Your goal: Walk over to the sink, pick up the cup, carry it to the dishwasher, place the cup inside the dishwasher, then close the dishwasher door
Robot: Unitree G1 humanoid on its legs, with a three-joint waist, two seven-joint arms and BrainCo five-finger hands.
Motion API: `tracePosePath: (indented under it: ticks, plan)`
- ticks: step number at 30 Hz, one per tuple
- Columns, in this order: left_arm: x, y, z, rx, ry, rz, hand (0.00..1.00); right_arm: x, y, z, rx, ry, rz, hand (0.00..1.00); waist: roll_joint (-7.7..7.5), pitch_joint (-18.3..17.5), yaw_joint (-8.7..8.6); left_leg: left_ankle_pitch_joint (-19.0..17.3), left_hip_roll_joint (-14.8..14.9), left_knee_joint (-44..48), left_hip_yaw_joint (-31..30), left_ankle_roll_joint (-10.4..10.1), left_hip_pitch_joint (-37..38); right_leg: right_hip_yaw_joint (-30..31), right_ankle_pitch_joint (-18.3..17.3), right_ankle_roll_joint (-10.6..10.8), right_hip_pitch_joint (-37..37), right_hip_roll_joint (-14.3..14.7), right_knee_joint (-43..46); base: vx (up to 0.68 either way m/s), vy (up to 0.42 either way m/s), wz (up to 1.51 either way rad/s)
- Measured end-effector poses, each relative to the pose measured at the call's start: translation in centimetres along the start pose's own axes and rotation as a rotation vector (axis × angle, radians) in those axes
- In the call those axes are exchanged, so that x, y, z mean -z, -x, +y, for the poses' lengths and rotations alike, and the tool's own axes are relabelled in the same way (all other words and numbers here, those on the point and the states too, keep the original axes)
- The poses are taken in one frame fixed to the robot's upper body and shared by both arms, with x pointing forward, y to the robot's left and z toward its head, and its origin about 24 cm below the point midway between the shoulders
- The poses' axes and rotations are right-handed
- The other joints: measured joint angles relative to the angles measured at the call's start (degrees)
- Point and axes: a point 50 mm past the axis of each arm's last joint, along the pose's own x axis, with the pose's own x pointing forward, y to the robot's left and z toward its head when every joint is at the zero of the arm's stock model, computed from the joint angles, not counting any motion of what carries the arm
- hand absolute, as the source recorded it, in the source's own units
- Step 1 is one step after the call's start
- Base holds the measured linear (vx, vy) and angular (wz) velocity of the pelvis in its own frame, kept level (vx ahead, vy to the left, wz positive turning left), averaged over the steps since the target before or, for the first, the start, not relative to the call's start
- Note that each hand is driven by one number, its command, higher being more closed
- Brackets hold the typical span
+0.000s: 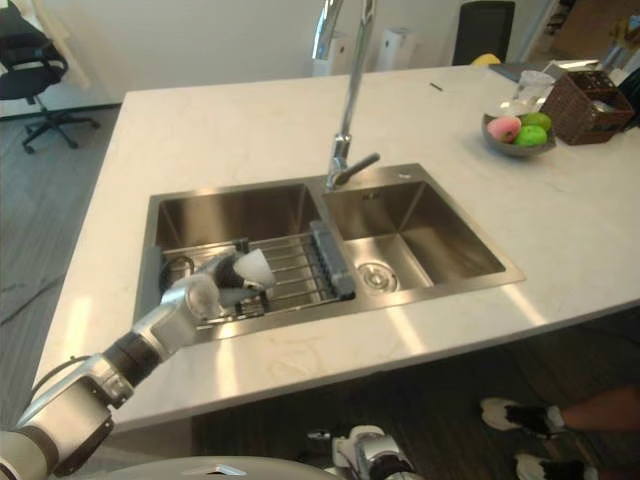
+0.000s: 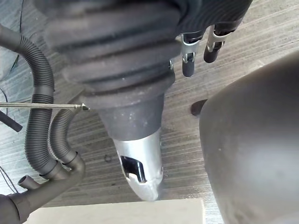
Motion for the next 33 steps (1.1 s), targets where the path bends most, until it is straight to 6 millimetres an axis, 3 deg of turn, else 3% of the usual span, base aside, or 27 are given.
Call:
tracePosePath:
  ticks: [4, 7, 12, 15, 20, 21, 27, 29, 33]
  plan:
    - [-4.9, 2.7, 2.7, -0.065, 0.303, -0.317, 1.0, 0.8, 0.0, -0.4, 0.006, -0.052, 0.009, 0.0, 0.05, 0.0, 2.33, 0.4, 0.1, 0.3, -0.8, 0.0, -0.8, -0.3, 0.0, -0.1, -0.8, 0.1, 0.6, -0.01, -0.027, 0.07]
    - [-6.3, 4.6, 4.9, -0.146, 0.477, -0.488, 1.0, 1.1, 0.1, -0.5, 0.008, -0.066, 0.013, 0.0, 0.23, -0.1, 2.66, 0.5, 0.1, 0.3, -1.0, 0.1, -0.7, -0.3, 0.0, -0.2, -1.0, 0.1, 1.3, -0.05, -0.027, 0.0]
    - [-5.9, 9.8, 8.4, -0.374, 0.967, -0.841, 1.0, 2.3, 0.2, -0.7, 0.0, -0.165, 0.008, 0.0, 0.89, -0.7, 4.11, 0.6, 0.1, 0.0, -2.2, -0.1, -0.6, -1.1, -0.2, -0.2, -1.0, -0.1, 2.1, -0.08, -0.024, 0.09]
    - [-5.2, 13.1, 9.5, -0.547, 1.067, -1.017, 1.0, 3.4, 0.3, -0.9, -0.002, -0.248, 0.018, 0.0, 0.88, -1.0, 5.67, 1.1, 0.0, 0.0, -3.2, -0.2, -0.9, -2.2, -0.3, -0.2, -1.0, -0.1, 2.0, -0.05, -0.03, 0.18]
    - [-4.6, 16.1, 9.9, -0.749, 1.079, -1.148, 1.0, 4.0, 0.3, -0.7, 0.019, -0.272, 0.005, 0.0, 0.02, -2.1, 7.15, 1.5, -0.1, 0.0, -4.2, 0.0, -1.4, -3.5, -0.2, -0.2, -0.7, -0.3, 1.5, -0.02, -0.019, 0.14]
    - [-5.0, 17.4, 9.8, -0.863, 1.085, -1.196, 1.0, 4.9, 0.3, -0.3, 0.031, -0.302, -0.012, 0.0, -0.61, -3.5, 8.46, 1.7, -0.5, 0.0, -5.5, 0.3, -2.2, -5.1, 0.0, 0.0, -0.1, -0.8, 1.0, 0.0, 0.0, 0.0]
    - [-5.0, 17.4, 9.7, -0.868, 1.094, -1.201, 1.0, 5.2, 0.4, -0.4, 0.036, -0.31, -0.01, 0.0, -0.14, -4.0, 8.36, 1.7, 0.0, 0.3, -3.8, 0.2, -2.3, -5.1, -0.3, -0.4, -1.2, -0.7, 0.3, 0.0, -0.003, -0.1]
    - [-4.7, 16.7, 9.5, -0.867, 1.103, -1.174, 1.0, 5.7, 0.5, -0.2, 0.044, -0.382, -0.016, 0.0, -0.27, -4.4, 8.28, 1.2, 0.6, 0.0, -3.2, -0.1, -3.3, -11.3, 0.1, -0.7, -1.1, -1.9, -0.2, -0.01, -0.028, -0.24]
    - [-3.6, 14.6, 8.6, -0.853, 1.138, -1.054, 1.0, 6.0, 0.5, -0.1, 0.047, -0.477, -0.02, 0.0, -0.61, -5.1, 7.04, 1.4, 1.4, 0.0, -3.1, -1.2, -3.1, -15.0, -0.9, -1.1, -1.1, -1.9, -0.1, 0.04, -0.047, 0.12]
